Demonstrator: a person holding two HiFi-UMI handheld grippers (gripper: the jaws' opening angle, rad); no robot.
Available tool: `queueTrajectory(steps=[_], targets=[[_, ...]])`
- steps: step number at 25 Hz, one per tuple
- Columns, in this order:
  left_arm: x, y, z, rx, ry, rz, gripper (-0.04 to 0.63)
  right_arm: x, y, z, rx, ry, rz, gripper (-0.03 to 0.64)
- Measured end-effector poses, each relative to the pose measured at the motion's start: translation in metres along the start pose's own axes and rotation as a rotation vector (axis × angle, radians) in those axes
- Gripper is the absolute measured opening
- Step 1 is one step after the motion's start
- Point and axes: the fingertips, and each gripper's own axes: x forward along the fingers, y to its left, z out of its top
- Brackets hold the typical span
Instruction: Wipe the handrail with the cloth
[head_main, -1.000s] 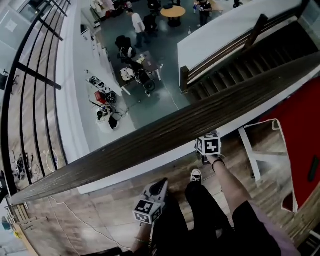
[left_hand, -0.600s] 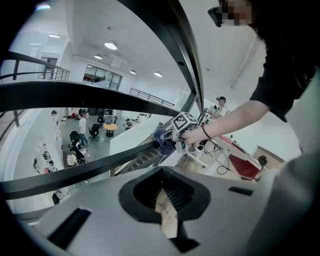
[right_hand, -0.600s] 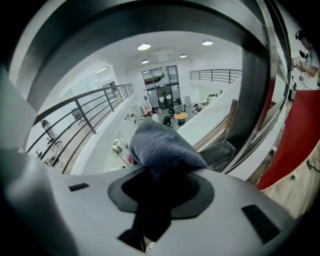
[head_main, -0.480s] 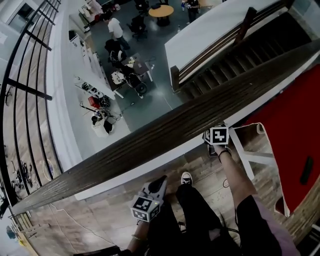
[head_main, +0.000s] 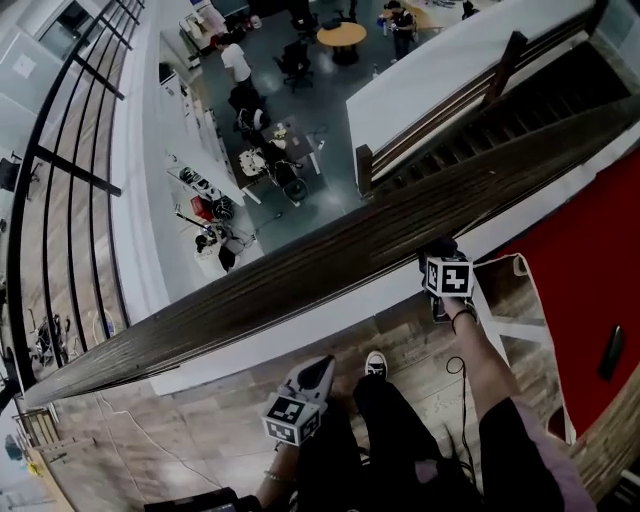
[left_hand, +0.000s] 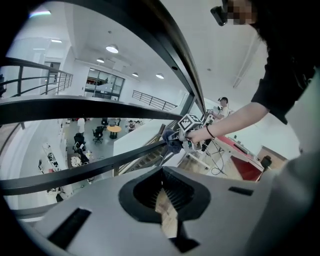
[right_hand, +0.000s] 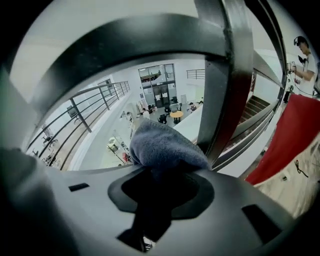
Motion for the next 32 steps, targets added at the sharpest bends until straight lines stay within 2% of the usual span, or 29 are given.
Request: queueTrajectory(steps=[8, 13, 18, 21, 26, 32], targets=[[-0.055, -0.004, -0.004, 0.010, -0.073, 0.041, 0.002, -0.074, 0.048, -0.047, 0.067, -0.016, 0.054, 0.103], [-0.108, 0.004, -0.017, 0.006, -0.103, 0.068, 0.002, -0.125, 0.103, -0.077, 0.143, -0.039, 0.111, 0.103], [-0.183, 0.000, -0.042, -0.008, -0.134, 0.095, 0.002, -0.199, 0.165, -0.120, 0.169, -0.055, 0.132, 0.103], [-0.228, -0.003, -0.058, -0.022, -0.145, 0.081, 0.002, -0.244, 0.212, -0.139, 0.179, -0.084, 0.150, 0.103], [-0.290, 0.005, -0.109, 0.024, -0.128, 0.070, 0.002, -0.296, 0.287, -0.200, 0.207, -0.120, 0.212, 0.103], [-0.346, -0.012, -0.138, 0.055, -0.110, 0.019, 0.002, -0.347, 0.336, -0.265, 0.261, -0.110, 0.245, 0.103]])
